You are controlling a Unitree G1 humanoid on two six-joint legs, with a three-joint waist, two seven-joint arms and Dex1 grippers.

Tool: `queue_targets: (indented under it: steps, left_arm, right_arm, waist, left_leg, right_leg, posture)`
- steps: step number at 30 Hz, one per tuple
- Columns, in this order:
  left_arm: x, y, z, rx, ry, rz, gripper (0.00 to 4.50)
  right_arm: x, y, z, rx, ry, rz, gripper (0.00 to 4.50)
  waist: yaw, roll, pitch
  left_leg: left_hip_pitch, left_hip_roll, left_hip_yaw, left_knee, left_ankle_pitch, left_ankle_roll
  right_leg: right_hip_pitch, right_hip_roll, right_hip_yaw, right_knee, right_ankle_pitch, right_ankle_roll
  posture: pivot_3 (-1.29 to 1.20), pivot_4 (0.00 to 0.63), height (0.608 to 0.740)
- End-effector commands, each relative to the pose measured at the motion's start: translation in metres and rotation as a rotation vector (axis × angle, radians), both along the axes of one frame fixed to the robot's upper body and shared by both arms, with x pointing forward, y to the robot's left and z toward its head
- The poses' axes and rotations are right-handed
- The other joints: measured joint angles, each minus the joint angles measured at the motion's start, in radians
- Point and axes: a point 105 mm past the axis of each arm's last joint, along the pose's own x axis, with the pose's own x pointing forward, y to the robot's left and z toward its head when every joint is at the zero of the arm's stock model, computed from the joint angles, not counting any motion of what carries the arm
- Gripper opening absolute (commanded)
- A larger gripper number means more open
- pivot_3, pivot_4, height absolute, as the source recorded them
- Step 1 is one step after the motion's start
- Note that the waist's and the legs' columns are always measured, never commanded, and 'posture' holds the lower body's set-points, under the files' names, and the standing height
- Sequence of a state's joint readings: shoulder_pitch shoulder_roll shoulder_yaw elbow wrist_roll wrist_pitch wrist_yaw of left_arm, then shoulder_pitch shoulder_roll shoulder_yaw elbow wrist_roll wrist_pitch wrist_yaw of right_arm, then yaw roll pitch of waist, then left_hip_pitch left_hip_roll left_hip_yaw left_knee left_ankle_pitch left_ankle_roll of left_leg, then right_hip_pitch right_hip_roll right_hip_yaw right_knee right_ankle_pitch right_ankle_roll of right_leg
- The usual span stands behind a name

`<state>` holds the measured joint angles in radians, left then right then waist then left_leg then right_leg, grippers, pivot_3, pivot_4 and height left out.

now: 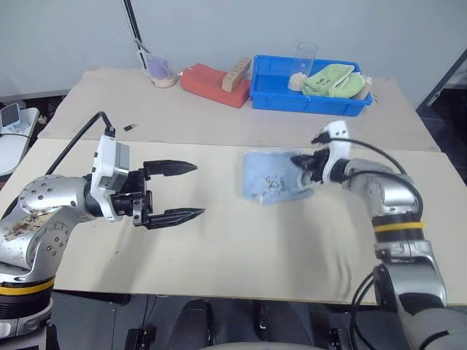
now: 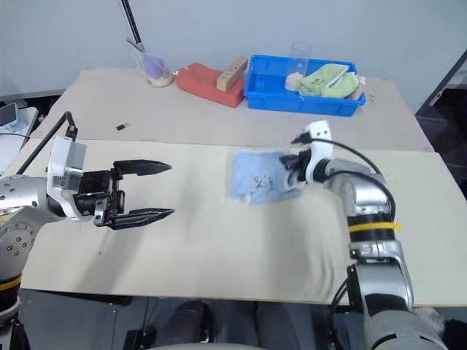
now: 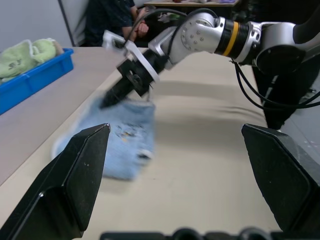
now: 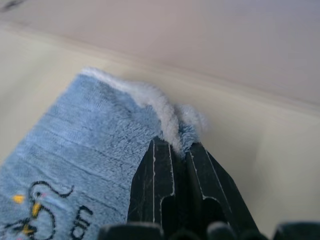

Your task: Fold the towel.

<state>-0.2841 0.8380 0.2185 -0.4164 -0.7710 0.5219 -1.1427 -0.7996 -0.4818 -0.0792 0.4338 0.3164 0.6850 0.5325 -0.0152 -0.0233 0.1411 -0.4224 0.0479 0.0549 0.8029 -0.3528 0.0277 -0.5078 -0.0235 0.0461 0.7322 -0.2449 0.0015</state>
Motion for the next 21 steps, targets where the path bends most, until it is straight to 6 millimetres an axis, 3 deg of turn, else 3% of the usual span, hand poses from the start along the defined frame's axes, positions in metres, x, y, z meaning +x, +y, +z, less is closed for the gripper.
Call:
queue_targets:
  steps: [1, 4, 9, 15, 17, 21]
  left_arm:
    - [0.006, 0.003, 0.011, -0.001, -0.040, 0.043, 4.50]
    - [0.013, 0.006, 0.010, 0.007, -0.028, 0.083, 4.50]
    - [0.018, 0.009, 0.009, 0.004, -0.041, 0.123, 4.50]
    - [0.037, 0.028, 0.002, 0.065, -0.086, 0.306, 4.50]
    - [0.047, 0.047, -0.007, 0.134, -0.076, 0.439, 4.50]
    - [0.037, 0.083, -0.025, 0.253, -0.019, 0.561, 4.50]
  right_arm:
    - [0.013, -0.027, 0.006, 0.026, -0.039, -0.170, 0.06]
    - [0.014, -0.032, -0.008, 0.065, 0.023, -0.216, 0.06]
    - [0.013, -0.035, -0.004, 0.123, 0.012, -0.240, 1.90]
    - [0.006, -0.040, 0.034, 0.133, -0.113, -0.201, 3.94]
    - [-0.012, -0.033, 0.054, 0.031, -0.202, -0.044, 4.46]
    - [-0.065, -0.024, 0.062, -0.271, -0.269, 0.310, 4.46]
  waist:
    - [0.000, 0.000, 0.000]
    - [-0.003, 0.000, 0.000]
    - [-0.009, 0.000, 0.000]
    - [-0.018, 0.000, 0.000]
    - [-0.016, 0.000, 0.000]
    - [-0.010, 0.001, 0.000]
  left_leg:
    - [0.000, 0.000, 0.000, 0.000, 0.000, 0.000]
    - [-0.001, 0.000, 0.000, 0.000, 0.000, 0.000]
    - [-0.004, 0.000, 0.000, 0.000, 0.000, 0.000]
    - [-0.003, 0.000, 0.000, 0.000, 0.000, 0.000]
    - [-0.003, 0.000, 0.000, 0.000, 0.000, 0.000]
    - [-0.003, 0.000, -0.001, -0.001, 0.000, 0.000]
  right_leg:
    - [0.000, 0.000, 0.000, 0.000, 0.000, 0.000]
    - [-0.001, 0.000, 0.000, 0.001, 0.000, -0.001]
    - [-0.004, 0.000, 0.001, 0.002, 0.000, -0.001]
    - [-0.004, 0.000, 0.001, 0.002, 0.000, -0.001]
    - [-0.004, 0.000, 0.001, 0.002, 0.000, -0.001]
    - [-0.004, -0.001, 0.000, 0.001, -0.001, 0.001]
  posture:
    - [0.00, 0.150, 0.661]
    - [0.00, 0.150, 0.661]
    - [0.00, 0.150, 0.661]
    - [0.00, 0.150, 0.661]
    - [0.00, 0.150, 0.661]
    - [0.00, 0.150, 0.661]
